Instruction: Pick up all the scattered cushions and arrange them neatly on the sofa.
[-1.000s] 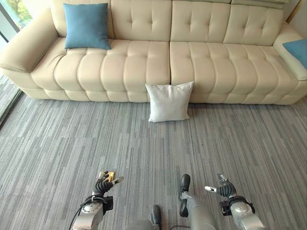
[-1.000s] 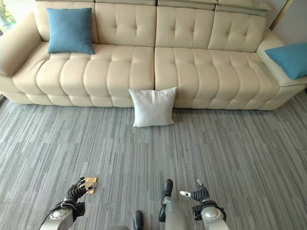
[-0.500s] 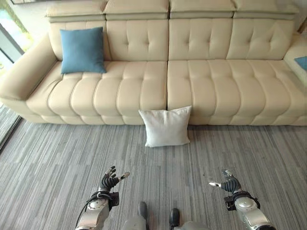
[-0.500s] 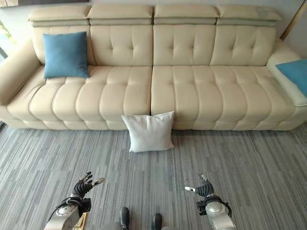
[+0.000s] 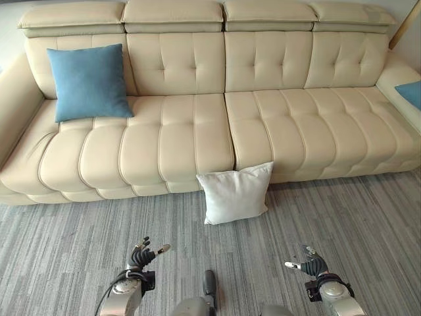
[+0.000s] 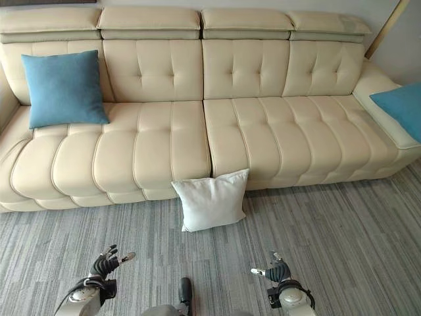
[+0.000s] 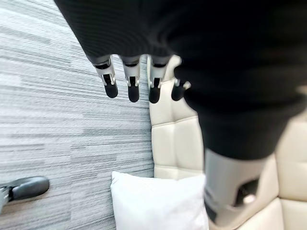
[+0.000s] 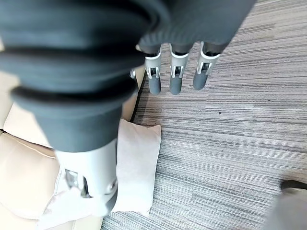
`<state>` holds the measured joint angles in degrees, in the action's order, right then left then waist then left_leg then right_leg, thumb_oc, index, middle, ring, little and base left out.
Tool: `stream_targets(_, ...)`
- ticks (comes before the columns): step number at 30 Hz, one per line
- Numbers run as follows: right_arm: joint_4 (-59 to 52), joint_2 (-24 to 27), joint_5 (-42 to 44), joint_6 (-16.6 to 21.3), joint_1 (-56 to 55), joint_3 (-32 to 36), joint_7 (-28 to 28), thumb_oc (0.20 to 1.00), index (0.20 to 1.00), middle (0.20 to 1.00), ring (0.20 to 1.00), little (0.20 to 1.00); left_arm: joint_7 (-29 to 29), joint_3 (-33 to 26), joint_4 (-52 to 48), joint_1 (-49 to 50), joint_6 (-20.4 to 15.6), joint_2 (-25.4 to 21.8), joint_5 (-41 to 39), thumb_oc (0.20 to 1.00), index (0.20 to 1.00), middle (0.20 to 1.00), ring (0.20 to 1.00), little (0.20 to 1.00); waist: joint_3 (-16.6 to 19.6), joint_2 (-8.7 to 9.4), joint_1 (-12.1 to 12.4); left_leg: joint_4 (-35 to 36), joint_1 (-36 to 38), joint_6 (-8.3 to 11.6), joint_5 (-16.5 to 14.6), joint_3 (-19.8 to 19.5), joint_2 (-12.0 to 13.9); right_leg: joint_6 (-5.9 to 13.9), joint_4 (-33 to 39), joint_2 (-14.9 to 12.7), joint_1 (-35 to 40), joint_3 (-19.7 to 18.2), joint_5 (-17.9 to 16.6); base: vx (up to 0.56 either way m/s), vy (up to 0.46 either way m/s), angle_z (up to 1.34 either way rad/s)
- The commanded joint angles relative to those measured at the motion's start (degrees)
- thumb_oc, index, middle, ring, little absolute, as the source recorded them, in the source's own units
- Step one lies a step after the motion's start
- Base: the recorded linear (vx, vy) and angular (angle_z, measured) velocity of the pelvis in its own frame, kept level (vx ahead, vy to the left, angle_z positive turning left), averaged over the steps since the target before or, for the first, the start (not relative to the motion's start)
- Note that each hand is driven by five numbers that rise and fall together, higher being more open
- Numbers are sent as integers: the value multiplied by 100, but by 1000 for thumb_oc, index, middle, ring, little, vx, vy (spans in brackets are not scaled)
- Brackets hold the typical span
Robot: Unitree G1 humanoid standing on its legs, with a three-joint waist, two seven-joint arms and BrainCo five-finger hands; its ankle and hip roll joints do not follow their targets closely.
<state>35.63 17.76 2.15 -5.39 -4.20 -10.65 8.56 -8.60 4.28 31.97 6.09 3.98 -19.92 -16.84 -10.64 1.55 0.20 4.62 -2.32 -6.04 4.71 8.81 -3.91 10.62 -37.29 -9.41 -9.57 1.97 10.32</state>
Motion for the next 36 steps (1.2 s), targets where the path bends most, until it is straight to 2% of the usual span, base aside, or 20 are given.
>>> stream_targets(1,-105,129,-114,113,311,74,17,1000,1000,1000,1000,1000,54,-174,-217,86,-159,-48,150,1000,1000,1000,1000,1000,-150,-108,29,-244,442,481,-726,-27,590,-315,1562,180,300,661,-823,212,-13,-12)
stream_targets(3,-139,161,-127,88,335,89,31,1000,1000,1000,1000,1000,63,-166,-286,85,-163,-44,115,1000,1000,1000,1000,1000,-208,-143,-37,-200,618,532,-790,-23,622,-365,2121,189,145,873,-775,223,-64,-14)
stream_targets(5,-170,200,-172,47,354,91,64,1000,1000,1000,1000,1000,14,-169,-329,27,-172,-6,15,1000,1000,1000,1000,1000,-261,-134,-138,-103,844,614,-839,-72,626,-304,2879,239,-36,944,-936,284,-161,-4)
stream_targets(6,-184,201,-175,57,325,88,91,1000,1000,1000,1000,1000,8,-109,-311,-88,-229,52,-73,1000,1000,1000,1000,1000,-269,-93,-243,-103,912,674,-886,-132,641,-225,3215,285,29,775,-978,238,-164,14)
stream_targets(7,-184,201,-175,58,325,88,91,1000,1000,1000,1000,1000,8,-109,-311,-88,-229,53,-73,1000,1000,1000,1000,1000,-272,-94,-243,-103,914,675,-887,-133,642,-225,3218,285,34,777,-980,301,-230,37)
stream_targets(8,-118,178,-151,78,321,53,97,1000,1000,1000,1000,1000,12,-66,-292,-130,-259,150,-171,1000,1000,1000,1000,1000,-190,-43,-244,-122,995,728,-958,-118,668,-338,3314,316,166,753,-1024,240,-192,54)
stream_targets(11,-125,215,-66,138,322,53,133,1000,1000,1000,1000,1000,3,11,-337,-177,-276,232,-336,1000,1000,1000,1000,1000,-70,-36,-284,-269,1062,854,-1047,-136,851,-491,3422,452,396,783,-928,281,-240,27)
stream_targets(14,-123,279,21,164,342,55,159,1000,1000,1000,1000,1000,-6,78,-374,-208,-248,275,-402,1000,1000,1000,1000,1000,-71,-39,-312,-827,928,937,-985,-217,1002,-688,3391,607,580,751,-730,192,-193,11)
stream_targets(16,-114,320,56,181,366,72,180,1000,1000,1000,1000,1000,0,92,-366,-212,-251,273,-387,1000,1000,1000,1000,1000,-87,-44,-286,-1150,823,961,-862,-331,980,-779,3429,685,732,729,-624,163,-135,-4)
stream_targets(18,-114,365,90,189,379,102,178,1000,1000,1000,1000,1000,7,114,-342,-193,-247,271,-392,1000,1000,1000,1000,1000,-113,-16,-219,-1212,548,908,-824,-549,837,-818,3511,686,895,733,-542,167,-84,-17)
stream_targets(20,-107,404,100,189,387,122,177,1000,1000,1000,1000,1000,20,116,-298,-170,-215,265,-357,1000,1000,1000,1000,1000,-118,47,-177,-1141,218,860,-884,-601,693,-794,3632,634,1080,757,-501,184,-50,-11)
stream_targets(22,-101,452,122,160,407,116,236,1000,1000,1000,1000,1000,20,106,-242,-175,-180,234,-316,1000,1000,1000,1000,1000,-218,57,-65,-1113,-377,878,-573,-387,604,-788,3768,642,1314,744,-459,145,-12,5)
stream_targets(25,-78,438,76,147,372,88,210,1000,1000,1000,1000,1000,31,49,-229,-84,-174,209,-306,1000,1000,1000,1000,1000,-163,-3,8,-868,-264,884,-493,-234,642,-767,3792,716,1403,643,-378,167,81,-15)
stream_targets(27,-65,427,15,144,340,82,187,1000,1000,1000,1000,1000,62,17,-203,8,-157,216,-253,1000,1000,1000,1000,1000,-80,-54,8,-642,-73,834,-513,-274,599,-748,3778,708,1463,621,-352,168,115,-37)
stream_targets(32,-78,367,-61,119,294,46,113,1000,1000,1000,1000,1000,83,-30,-147,123,-137,188,-222,1000,1000,1000,1000,1000,-12,-37,28,-401,235,711,-596,-215,535,-657,3670,639,1501,550,-330,102,121,-18)
stream_targets(35,-41,290,-132,75,259,24,58,1000,1000,1000,1000,1000,63,-81,-121,139,-114,131,-223,1000,1000,1000,1000,1000,-74,-6,65,-364,311,592,-695,-164,515,-516,2961,593,1167,540,-342,-24,114,2)
stream_targets(36,-55,263,-171,53,284,0,12,1000,1000,1000,1000,1000,57,-132,-135,112,-109,54,-205,1000,1000,1000,1000,1000,-235,-12,13,-365,351,519,-718,-139,538,-230,2135,552,660,475,-627,-85,93,-9)
